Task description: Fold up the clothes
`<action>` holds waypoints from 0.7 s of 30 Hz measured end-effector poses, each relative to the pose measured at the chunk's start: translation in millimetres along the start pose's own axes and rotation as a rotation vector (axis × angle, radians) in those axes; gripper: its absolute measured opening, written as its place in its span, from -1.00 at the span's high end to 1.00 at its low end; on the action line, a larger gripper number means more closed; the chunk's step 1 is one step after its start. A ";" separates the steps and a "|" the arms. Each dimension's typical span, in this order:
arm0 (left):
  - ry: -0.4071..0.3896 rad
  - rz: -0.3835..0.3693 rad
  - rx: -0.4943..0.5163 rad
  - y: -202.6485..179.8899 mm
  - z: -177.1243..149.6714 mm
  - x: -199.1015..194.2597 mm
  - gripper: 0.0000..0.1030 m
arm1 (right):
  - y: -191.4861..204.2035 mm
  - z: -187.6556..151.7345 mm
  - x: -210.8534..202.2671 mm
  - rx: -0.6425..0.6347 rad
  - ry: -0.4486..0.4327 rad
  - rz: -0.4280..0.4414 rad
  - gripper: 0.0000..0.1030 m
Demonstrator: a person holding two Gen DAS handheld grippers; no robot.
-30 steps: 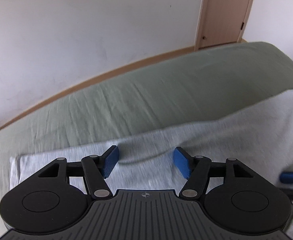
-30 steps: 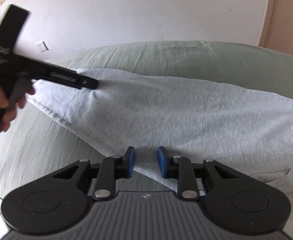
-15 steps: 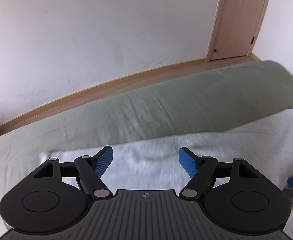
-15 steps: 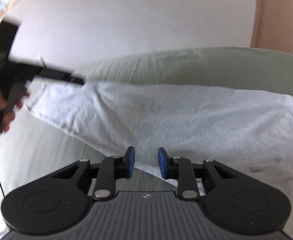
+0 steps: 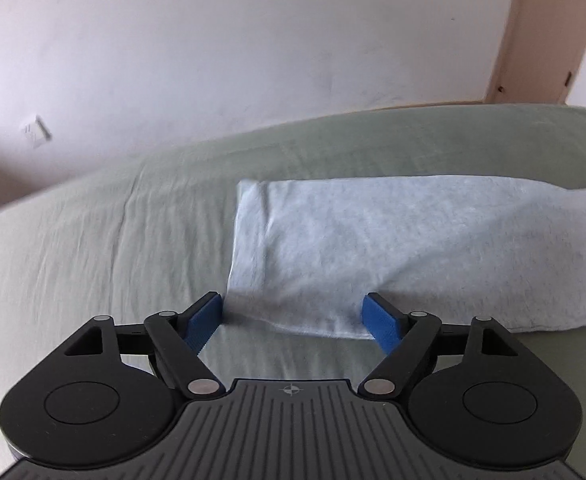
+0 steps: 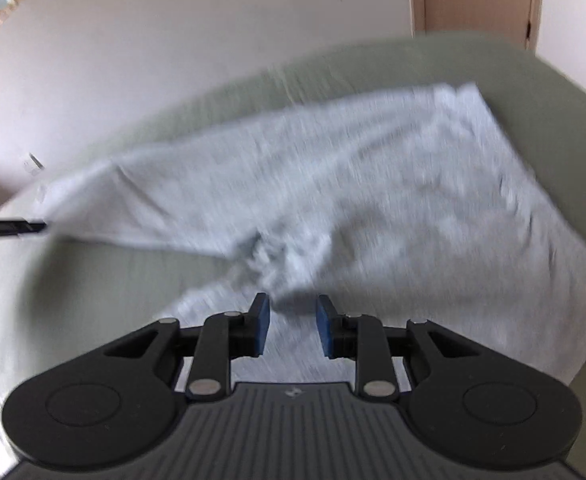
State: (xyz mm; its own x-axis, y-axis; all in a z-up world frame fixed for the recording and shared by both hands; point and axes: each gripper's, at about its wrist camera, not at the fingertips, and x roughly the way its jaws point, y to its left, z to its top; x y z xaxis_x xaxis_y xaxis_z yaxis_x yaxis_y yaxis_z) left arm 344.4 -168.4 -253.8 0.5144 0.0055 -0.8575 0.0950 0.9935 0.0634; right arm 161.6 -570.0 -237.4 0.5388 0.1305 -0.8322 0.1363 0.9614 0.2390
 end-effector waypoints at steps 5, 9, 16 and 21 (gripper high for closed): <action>-0.018 -0.045 -0.010 1.7 -16.7 -36.0 -0.49 | -5.7 -10.2 -23.9 0.015 -0.039 0.009 0.46; -0.006 -0.157 0.049 -20.7 -57.9 -67.8 -0.49 | -42.4 -22.3 -54.8 0.104 -0.101 -0.047 0.43; 0.029 -0.222 0.036 -33.0 -140.7 -120.8 -0.49 | -101.6 -51.9 -80.4 0.257 -0.112 -0.136 0.43; 0.042 -0.233 0.038 -46.0 -170.2 -174.8 -0.49 | -98.2 -71.1 -96.8 0.264 -0.103 -0.155 0.33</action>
State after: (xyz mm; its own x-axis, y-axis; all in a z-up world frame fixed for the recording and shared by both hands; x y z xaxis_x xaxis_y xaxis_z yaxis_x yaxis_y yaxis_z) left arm 105.1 -195.6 -193.7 0.4387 -0.2178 -0.8718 0.2397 0.9634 -0.1200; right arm 36.9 -659.9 -215.9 0.5746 -0.0506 -0.8169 0.4271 0.8699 0.2466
